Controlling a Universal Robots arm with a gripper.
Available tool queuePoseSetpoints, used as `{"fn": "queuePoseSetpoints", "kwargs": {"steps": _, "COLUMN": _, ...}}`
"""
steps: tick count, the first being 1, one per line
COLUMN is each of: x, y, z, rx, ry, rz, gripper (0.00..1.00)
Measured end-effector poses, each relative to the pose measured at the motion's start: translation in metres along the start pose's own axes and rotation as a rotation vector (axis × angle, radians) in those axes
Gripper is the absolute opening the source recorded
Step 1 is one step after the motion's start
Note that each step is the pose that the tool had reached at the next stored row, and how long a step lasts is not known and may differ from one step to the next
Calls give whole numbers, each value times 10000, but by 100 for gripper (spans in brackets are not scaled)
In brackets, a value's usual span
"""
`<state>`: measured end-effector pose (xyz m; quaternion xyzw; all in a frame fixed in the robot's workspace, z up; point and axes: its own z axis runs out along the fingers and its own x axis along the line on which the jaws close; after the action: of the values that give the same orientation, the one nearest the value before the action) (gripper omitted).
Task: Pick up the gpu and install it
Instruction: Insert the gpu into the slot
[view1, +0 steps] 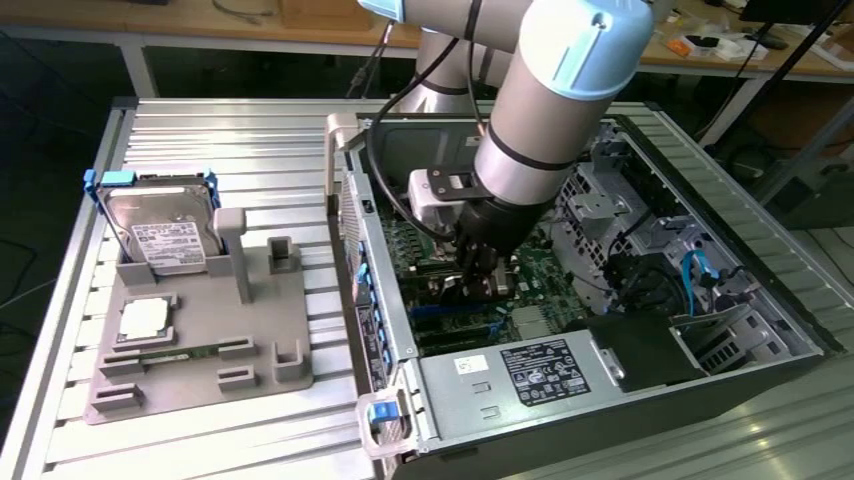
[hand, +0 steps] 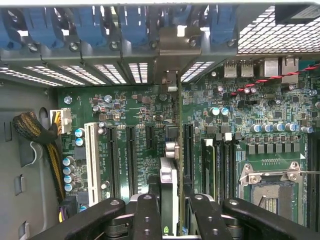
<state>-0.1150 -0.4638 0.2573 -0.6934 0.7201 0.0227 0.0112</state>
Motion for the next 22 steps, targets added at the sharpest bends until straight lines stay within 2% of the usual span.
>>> {"fn": "queuePoseSetpoints", "kwargs": {"steps": 7, "x": 4, "y": 6, "z": 12, "rx": 0, "ry": 4, "rz": 0, "gripper": 27}}
{"fn": "queuePoseSetpoints", "kwargs": {"steps": 11, "x": 5, "y": 46, "z": 20, "rx": 1, "ry": 2, "rz": -1, "gripper": 27}}
{"fn": "queuePoseSetpoints", "kwargs": {"steps": 22, "x": 39, "y": 48, "z": 27, "rx": 1, "ry": 2, "rz": -2, "gripper": 27}}
